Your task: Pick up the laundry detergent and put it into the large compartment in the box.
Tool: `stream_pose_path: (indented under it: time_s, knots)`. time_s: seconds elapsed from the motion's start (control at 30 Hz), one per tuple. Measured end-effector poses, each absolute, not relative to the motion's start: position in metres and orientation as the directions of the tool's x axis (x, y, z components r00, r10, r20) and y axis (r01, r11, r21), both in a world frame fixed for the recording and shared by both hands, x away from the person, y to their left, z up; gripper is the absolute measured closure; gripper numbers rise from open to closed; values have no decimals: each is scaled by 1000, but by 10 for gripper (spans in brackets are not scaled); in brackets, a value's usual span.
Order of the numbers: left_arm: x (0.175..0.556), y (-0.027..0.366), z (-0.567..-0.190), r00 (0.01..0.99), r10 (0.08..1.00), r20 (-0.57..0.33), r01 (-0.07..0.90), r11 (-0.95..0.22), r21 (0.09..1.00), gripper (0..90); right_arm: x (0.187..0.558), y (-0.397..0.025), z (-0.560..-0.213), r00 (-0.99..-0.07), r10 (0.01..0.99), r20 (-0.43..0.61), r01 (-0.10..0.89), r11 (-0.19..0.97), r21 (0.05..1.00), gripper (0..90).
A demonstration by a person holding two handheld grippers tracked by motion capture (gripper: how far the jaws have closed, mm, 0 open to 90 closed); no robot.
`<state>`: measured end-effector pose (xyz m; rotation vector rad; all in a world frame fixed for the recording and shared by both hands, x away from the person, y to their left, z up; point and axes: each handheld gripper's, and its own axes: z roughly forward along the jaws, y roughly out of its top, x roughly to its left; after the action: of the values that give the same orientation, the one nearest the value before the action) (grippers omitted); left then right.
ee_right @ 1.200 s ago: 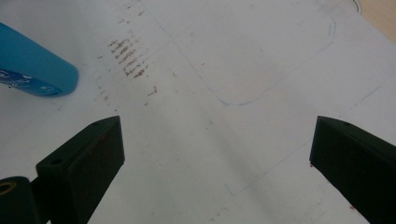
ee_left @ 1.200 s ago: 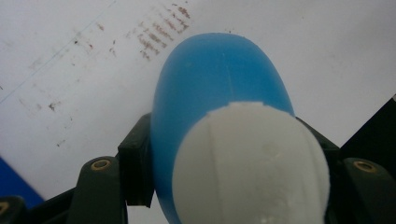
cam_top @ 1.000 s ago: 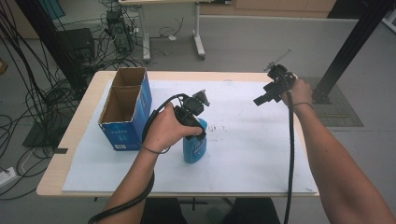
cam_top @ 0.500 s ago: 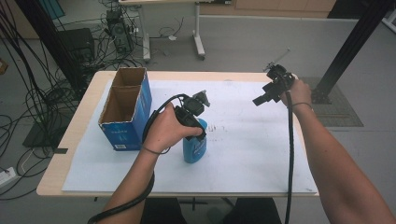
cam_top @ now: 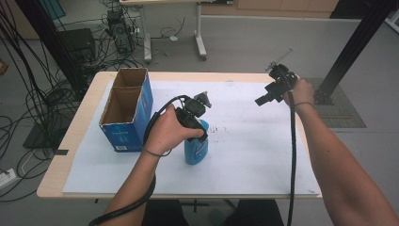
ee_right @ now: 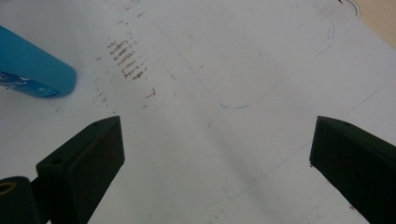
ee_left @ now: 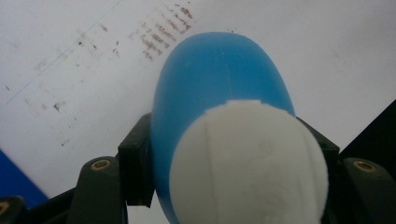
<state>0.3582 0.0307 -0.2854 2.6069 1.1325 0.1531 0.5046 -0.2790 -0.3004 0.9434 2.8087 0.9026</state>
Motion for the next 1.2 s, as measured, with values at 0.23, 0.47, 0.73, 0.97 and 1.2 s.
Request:
stream_pose_path:
  time_s: [0.23, 0.47, 0.73, 0.97, 1.2]
  knots:
    - [358, 31, -285, 684, 729, -22, 698, -646, 309, 372, 505, -277, -302, -814, 563, 140, 540, 647, 538, 29]
    - [358, 31, -286, 684, 729, -22, 698, -645, 311, 372, 506, -276, -302, -814, 562, 145, 541, 644, 541, 29]
    - [358, 31, -286, 684, 729, -20, 698, -646, 310, 372, 505, -277, -302, -814, 563, 143, 541, 644, 541, 29]
    - [358, 31, -286, 686, 727, -18, 694, -647, 316, 372, 506, -277, -303, -813, 562, 150, 544, 642, 541, 29]
    - [357, 31, -286, 689, 724, -15, 690, -650, 320, 373, 506, -276, -304, -814, 560, 153, 543, 641, 543, 28]
